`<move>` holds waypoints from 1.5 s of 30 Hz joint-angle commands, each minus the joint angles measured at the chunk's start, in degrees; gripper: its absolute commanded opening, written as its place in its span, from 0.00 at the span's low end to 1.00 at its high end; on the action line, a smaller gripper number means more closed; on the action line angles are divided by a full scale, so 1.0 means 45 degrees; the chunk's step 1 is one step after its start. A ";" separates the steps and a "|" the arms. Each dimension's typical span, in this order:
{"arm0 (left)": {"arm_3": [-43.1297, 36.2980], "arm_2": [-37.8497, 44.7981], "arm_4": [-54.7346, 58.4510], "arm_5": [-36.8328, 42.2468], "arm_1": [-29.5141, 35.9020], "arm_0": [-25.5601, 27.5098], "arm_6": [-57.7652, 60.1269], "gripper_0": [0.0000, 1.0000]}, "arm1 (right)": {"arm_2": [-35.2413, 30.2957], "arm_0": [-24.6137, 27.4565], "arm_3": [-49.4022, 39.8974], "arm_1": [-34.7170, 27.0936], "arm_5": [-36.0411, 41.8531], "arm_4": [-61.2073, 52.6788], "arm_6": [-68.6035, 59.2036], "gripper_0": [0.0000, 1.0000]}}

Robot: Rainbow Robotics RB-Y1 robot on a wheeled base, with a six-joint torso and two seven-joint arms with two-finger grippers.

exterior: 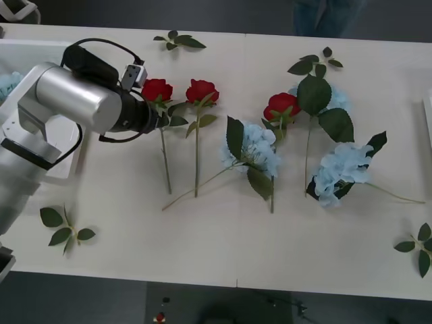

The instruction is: Put the red flowers into the right box and the blue flowers into the left box

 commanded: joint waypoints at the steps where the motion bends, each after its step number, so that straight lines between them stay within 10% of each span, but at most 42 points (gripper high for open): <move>1: 0.0190 -0.0402 -0.1623 -0.0283 -0.0714 -0.0496 0.1430 1.00 | -0.2127 0.1303 -0.0523 -0.0399 0.1313 -0.1584 0.3471 1.00; 8: 0.0913 -0.2121 -0.3127 -0.1123 -0.0929 -0.0672 0.3110 1.00 | -0.4139 0.2905 -0.1519 0.0305 0.4320 -0.3518 0.7201 1.00; 17: 0.2222 -0.2375 -0.3049 -0.1338 -0.1417 -0.0672 0.3188 1.00 | -0.3025 0.1284 -0.0640 0.2238 0.5356 -0.3596 0.9428 1.00; 24: 0.2319 -0.2531 -0.2814 -0.1319 -0.1417 -0.0613 0.3208 0.01 | -0.1424 -0.0455 0.0649 0.3410 0.4789 -0.3283 0.9955 1.00; 25: 0.2319 -0.2531 -0.2814 -0.1338 -0.1437 -0.0633 0.3188 0.00 | -0.1229 -0.0611 0.0766 0.3527 0.4711 -0.3205 0.9994 1.00; 33: 0.2261 -0.2531 -0.2326 -0.2627 -0.1398 -0.0633 0.3247 0.02 | 0.0451 -0.1138 0.0903 0.3957 0.3344 -0.2385 1.0053 1.00; 35: 0.2261 -0.2511 -0.2326 -0.3076 -0.1378 -0.0633 0.3266 0.68 | 0.0705 -0.1236 0.1040 0.4191 0.3051 -0.2307 1.0092 1.00; 45: 0.2280 -0.2414 -0.2599 -0.3272 -0.1222 -0.0613 0.3344 0.71 | 0.0959 -0.1705 0.1547 0.5109 0.2934 -0.1604 1.0326 1.00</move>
